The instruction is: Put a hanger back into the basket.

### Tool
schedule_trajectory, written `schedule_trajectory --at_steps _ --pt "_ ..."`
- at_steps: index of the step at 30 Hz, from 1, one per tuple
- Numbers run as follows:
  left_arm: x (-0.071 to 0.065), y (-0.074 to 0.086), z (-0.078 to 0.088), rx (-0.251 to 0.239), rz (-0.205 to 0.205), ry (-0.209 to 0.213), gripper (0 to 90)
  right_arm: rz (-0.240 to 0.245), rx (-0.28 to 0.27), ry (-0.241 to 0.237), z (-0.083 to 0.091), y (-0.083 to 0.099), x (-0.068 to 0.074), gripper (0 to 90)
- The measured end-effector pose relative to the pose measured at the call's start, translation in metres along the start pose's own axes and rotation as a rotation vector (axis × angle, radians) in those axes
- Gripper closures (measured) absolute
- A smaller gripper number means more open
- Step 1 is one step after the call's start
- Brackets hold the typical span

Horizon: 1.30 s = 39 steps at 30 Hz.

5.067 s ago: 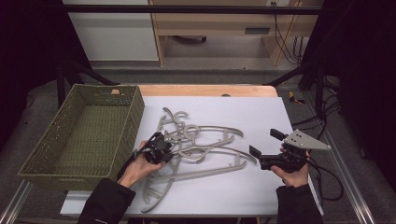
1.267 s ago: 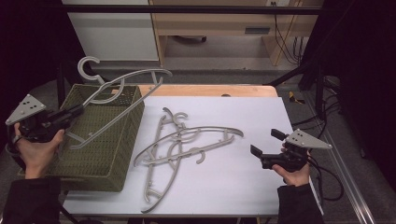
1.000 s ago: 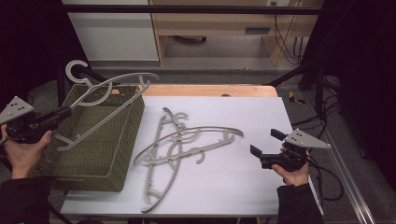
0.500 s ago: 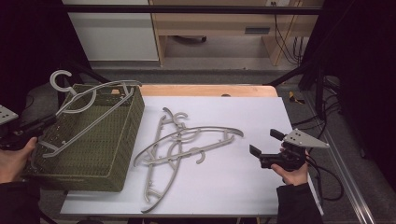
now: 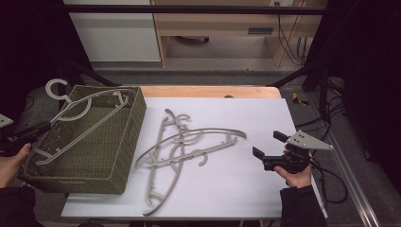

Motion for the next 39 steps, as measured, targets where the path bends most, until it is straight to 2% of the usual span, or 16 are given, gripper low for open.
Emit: schedule_trajectory --at_steps 9,13,14,16,19,25,27,29,30,32,35,36,39 --pt "-0.013 0.021 -0.029 0.130 -0.063 -0.012 81.8 0.003 0.004 0.001 -0.001 0.001 0.000 2.9" --pt "-0.012 0.026 -0.033 0.165 -0.034 -0.019 81.8 0.004 0.001 0.000 0.000 0.000 0.000 3.0" --pt "-0.012 0.027 -0.034 0.187 -0.030 -0.016 81.7 0.003 0.001 0.000 0.000 0.000 0.000 3.0" --pt "-0.011 0.032 -0.036 0.268 -0.048 -0.029 81.6 0.003 0.001 -0.002 0.000 0.000 0.000 3.0" --pt "-0.011 0.042 -0.040 0.371 -0.053 -0.041 81.6 0.002 0.001 -0.003 0.000 0.000 0.000 3.0" --pt "-0.011 0.048 -0.047 0.471 -0.047 -0.053 81.5 0.003 0.000 -0.003 0.001 0.000 0.000 3.0" --pt "-0.011 0.048 -0.047 0.471 -0.042 -0.056 81.1 0.002 0.001 -0.001 0.000 0.000 0.000 3.0" --pt "-0.011 0.045 -0.046 0.440 -0.023 -0.037 80.4 0.002 0.001 -0.003 0.001 0.000 0.000 3.0" --pt "-0.012 0.043 -0.045 0.426 -0.006 -0.031 74.6 0.000 -0.001 0.000 0.000 0.000 0.000 3.0" --pt "-0.014 0.037 -0.043 0.386 -0.006 -0.031 72.9 -0.001 -0.001 0.000 0.001 0.000 0.000 3.0" --pt "-0.019 0.026 -0.038 0.356 -0.028 -0.022 64.6 -0.002 -0.002 0.000 0.001 0.000 -0.001 3.0" --pt "-0.022 0.022 -0.038 0.325 -0.018 -0.028 64.6 -0.002 -0.002 0.000 0.001 0.000 -0.001 3.0" --pt "-0.034 0.008 -0.035 0.255 -0.024 -0.008 56.2 -0.004 -0.006 0.002 0.002 -0.001 -0.001 3.0"
Point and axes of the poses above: each handheld gripper's, and its own axes: z roughly backward along the jaws, y roughly out of its underside, x roughly to its left, the point moved 5 cm from there along -z, roughly forward along the jaws, and after that the axes turned 12 degrees about -x, right-handed, at the moved point
